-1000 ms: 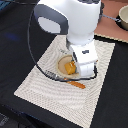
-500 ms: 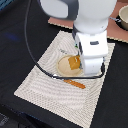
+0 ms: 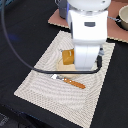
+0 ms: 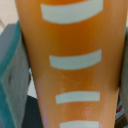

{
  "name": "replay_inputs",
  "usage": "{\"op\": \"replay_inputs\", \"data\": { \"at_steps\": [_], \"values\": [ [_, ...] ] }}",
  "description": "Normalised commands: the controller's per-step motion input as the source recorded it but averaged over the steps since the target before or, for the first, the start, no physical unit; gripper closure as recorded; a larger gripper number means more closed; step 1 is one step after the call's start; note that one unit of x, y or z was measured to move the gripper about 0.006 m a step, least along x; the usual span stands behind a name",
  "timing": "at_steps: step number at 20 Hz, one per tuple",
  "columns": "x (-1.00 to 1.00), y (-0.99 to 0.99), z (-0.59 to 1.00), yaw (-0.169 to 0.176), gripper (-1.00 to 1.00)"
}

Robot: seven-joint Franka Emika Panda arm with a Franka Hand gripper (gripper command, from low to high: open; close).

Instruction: Interact with the objects in diverse but meaningful ways.

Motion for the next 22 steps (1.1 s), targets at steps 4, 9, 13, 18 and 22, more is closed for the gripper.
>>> {"op": "replay_inputs", "data": {
  "at_steps": [4, 9, 13, 18, 22],
  "values": [
    [-0.37, -0.81, -0.64, 0.0, 1.0],
    [-0.32, -0.54, -0.71, 0.0, 1.0],
    [-0.26, -0.32, -0.69, 0.0, 1.0],
    [0.09, -0.04, -0.35, 0.0, 1.0],
    [0.13, 0.09, -0.09, 0.0, 1.0]
  ]
}}
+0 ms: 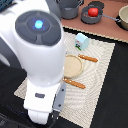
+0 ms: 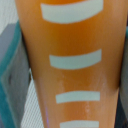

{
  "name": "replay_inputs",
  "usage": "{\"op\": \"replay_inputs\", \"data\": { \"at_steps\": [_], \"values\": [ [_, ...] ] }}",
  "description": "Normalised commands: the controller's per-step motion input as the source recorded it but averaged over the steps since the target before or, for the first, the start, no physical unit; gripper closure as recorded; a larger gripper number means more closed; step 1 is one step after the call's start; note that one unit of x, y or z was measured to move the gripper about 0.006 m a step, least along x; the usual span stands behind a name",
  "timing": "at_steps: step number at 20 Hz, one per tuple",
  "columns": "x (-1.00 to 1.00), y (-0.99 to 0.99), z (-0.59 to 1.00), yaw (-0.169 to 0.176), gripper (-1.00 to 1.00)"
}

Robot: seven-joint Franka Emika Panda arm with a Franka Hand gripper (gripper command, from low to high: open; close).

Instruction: Interact with the objects in diverse but meaningful ways.

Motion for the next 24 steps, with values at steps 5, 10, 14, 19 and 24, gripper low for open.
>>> {"op": "replay_inputs", "data": {
  "at_steps": [5, 10, 14, 19, 24],
  "values": [
    [0.23, 0.3, 0.15, 0.0, -1.0],
    [0.3, 0.44, 0.37, 0.006, -1.0],
    [0.04, 0.26, 0.59, -0.018, -1.0],
    [-0.01, 0.25, 0.95, -0.15, -1.0],
    [-0.06, 0.4, 0.67, -0.159, -1.0]
  ]
}}
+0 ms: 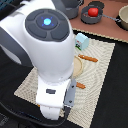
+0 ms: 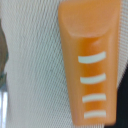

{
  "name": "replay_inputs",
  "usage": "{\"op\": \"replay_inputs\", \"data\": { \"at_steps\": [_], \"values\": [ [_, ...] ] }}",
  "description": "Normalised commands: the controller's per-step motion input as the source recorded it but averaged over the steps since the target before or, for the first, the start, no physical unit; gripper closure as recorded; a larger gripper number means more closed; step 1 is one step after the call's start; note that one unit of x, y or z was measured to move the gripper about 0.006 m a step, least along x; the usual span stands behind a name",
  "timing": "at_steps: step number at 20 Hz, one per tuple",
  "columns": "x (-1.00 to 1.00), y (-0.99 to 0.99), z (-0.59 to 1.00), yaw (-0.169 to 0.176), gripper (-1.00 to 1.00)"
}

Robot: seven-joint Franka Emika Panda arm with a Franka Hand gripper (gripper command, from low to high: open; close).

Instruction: Interact with the objects in diverse but meaningful ways.

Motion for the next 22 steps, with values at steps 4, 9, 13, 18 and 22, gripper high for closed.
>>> {"op": "replay_inputs", "data": {
  "at_steps": [4, 9, 13, 18, 22],
  "values": [
    [-0.01, 0.54, 0.56, -0.112, -1.0],
    [0.02, 0.57, 0.27, -0.074, -1.0],
    [0.02, 0.15, 0.0, -0.01, -1.0],
    [0.0, 0.0, 0.0, 0.0, -1.0],
    [0.0, 0.0, 0.0, 0.0, -1.0]
  ]
}}
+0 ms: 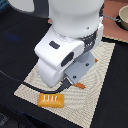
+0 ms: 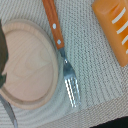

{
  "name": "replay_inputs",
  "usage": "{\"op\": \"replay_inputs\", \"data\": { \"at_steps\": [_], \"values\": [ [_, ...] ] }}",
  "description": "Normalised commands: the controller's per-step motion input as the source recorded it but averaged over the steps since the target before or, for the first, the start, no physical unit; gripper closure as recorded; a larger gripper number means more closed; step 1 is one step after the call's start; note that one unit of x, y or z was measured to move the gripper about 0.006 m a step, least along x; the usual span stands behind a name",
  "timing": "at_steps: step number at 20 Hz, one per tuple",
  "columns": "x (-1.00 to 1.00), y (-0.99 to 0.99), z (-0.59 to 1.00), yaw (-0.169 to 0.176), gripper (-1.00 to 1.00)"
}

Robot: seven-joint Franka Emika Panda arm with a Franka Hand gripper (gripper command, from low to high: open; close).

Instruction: Interact with the objects in diverse but meaningful ways.

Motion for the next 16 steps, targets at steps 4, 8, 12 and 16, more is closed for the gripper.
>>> {"op": "replay_inputs", "data": {
  "at_steps": [4, 8, 12, 16],
  "values": [
    [0.0, 0.0, 0.0, 0.0, -1.0],
    [0.0, 0.0, 0.0, 0.0, -1.0],
    [0.0, 0.0, 0.0, 0.0, -1.0],
    [0.0, 0.0, 0.0, 0.0, -1.0]
  ]
}}
